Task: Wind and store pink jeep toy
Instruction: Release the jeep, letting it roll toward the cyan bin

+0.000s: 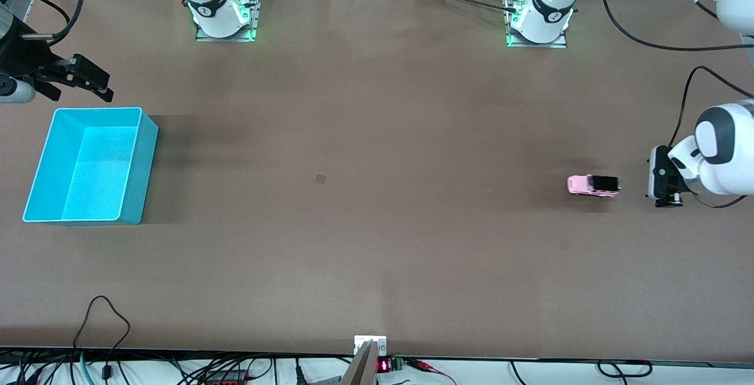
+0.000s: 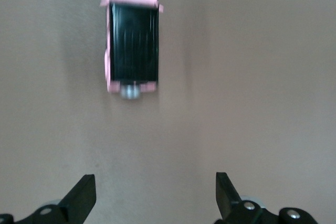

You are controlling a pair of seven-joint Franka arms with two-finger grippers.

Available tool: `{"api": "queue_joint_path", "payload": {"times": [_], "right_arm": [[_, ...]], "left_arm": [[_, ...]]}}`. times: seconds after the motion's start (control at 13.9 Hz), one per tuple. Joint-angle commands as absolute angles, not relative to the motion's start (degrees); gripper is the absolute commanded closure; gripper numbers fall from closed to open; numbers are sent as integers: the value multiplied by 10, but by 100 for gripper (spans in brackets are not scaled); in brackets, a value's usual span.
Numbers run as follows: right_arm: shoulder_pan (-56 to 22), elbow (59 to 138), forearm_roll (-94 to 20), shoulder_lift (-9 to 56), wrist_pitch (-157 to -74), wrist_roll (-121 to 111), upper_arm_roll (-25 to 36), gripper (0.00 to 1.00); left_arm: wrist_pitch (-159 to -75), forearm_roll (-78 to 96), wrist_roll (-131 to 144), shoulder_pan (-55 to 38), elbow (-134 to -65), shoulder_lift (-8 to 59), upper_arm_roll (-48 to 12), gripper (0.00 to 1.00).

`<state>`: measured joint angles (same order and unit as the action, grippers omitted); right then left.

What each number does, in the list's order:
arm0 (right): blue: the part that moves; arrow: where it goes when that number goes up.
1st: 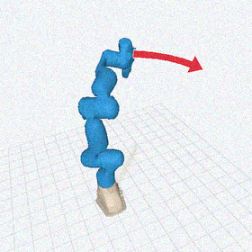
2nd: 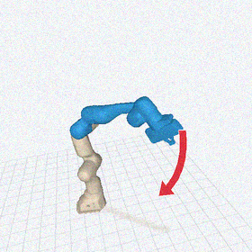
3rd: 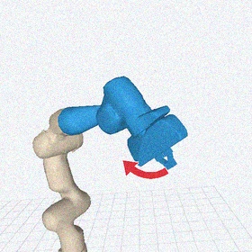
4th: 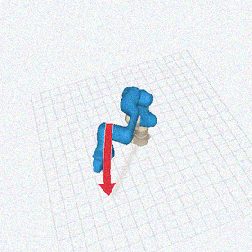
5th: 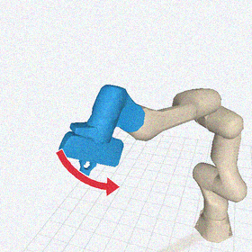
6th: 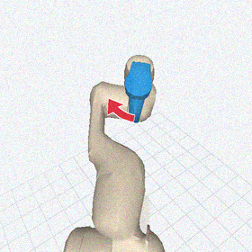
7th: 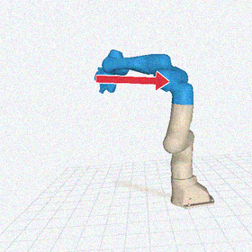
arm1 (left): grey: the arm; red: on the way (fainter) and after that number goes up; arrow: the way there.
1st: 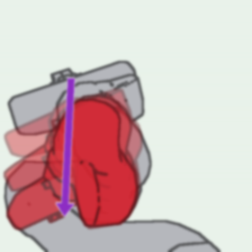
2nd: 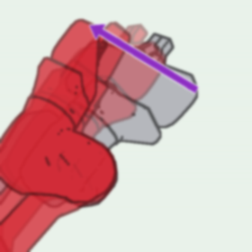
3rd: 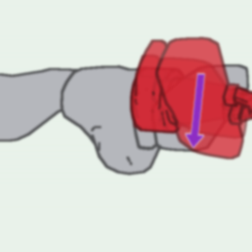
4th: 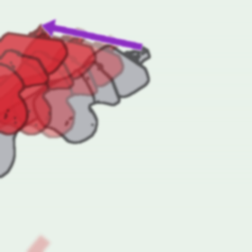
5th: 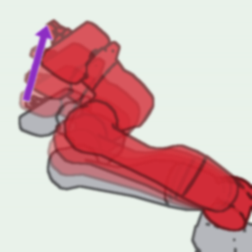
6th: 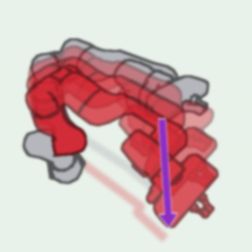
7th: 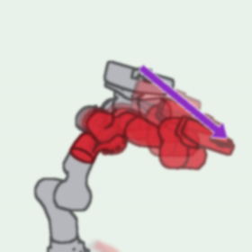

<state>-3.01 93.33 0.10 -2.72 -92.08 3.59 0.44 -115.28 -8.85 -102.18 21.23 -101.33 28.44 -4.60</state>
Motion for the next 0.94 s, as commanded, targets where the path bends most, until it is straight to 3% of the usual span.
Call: {"api": "queue_joint_path", "payload": {"times": [0.0, 0.58, 0.86], "right_arm": [[-25, 934, 1, -33, -919, 25, 3, 0], [-25, 934, 0, -33, -919, 17, 7, 0], [-25, 934, 1, -33, -919, 17, 7, 0]], "left_arm": [[-1105, -90, -935, 219, -1015, 238, -65, 0], [-864, -90, -616, 218, -862, 218, -161, 0], [-798, -91, -447, 208, -811, 209, -214, 0]]}}
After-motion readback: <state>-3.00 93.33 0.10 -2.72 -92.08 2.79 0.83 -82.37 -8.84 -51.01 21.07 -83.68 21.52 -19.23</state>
